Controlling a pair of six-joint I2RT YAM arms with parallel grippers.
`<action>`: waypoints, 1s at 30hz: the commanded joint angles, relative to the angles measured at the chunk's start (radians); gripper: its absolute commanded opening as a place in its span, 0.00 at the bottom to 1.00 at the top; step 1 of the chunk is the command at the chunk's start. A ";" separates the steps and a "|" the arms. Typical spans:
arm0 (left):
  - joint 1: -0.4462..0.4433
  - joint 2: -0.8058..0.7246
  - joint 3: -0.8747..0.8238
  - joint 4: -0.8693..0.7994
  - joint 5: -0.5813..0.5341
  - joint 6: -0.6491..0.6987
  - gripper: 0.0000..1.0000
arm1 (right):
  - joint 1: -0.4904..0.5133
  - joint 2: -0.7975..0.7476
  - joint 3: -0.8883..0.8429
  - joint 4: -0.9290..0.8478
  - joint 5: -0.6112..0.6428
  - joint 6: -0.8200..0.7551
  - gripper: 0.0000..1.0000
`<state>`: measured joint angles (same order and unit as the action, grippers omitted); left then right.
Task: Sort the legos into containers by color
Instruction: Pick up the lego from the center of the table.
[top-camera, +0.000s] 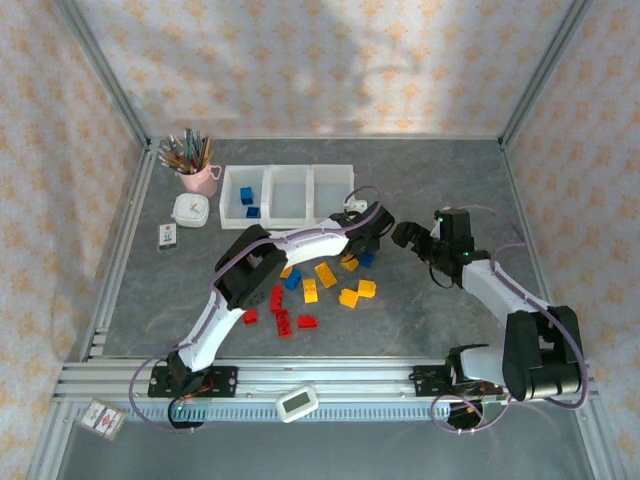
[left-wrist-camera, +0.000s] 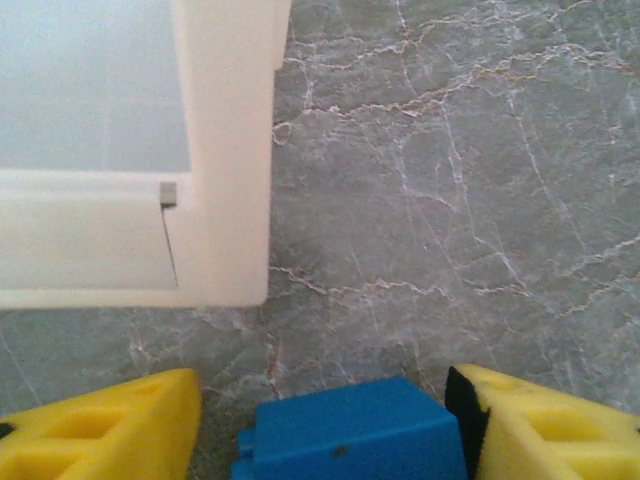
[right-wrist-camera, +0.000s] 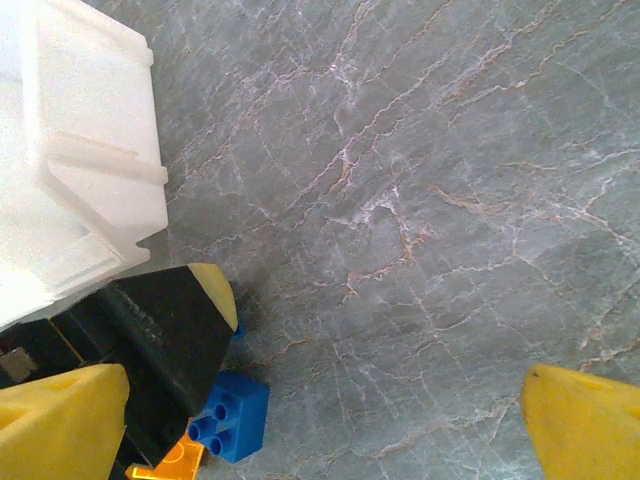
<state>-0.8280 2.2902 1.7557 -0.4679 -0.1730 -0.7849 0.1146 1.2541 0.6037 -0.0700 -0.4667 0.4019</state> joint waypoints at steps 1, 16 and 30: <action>0.007 0.025 0.031 -0.014 -0.024 0.009 0.62 | -0.006 0.004 -0.016 0.026 -0.016 -0.024 1.00; 0.006 -0.103 -0.067 0.055 -0.023 0.027 0.38 | -0.007 -0.016 0.005 0.003 -0.025 -0.025 1.00; 0.009 -0.506 -0.408 0.142 -0.059 0.053 0.35 | 0.067 -0.030 0.088 -0.043 -0.068 -0.048 1.00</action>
<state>-0.8246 1.8656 1.3998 -0.3538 -0.1761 -0.7506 0.1509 1.2407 0.6468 -0.0944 -0.5243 0.3786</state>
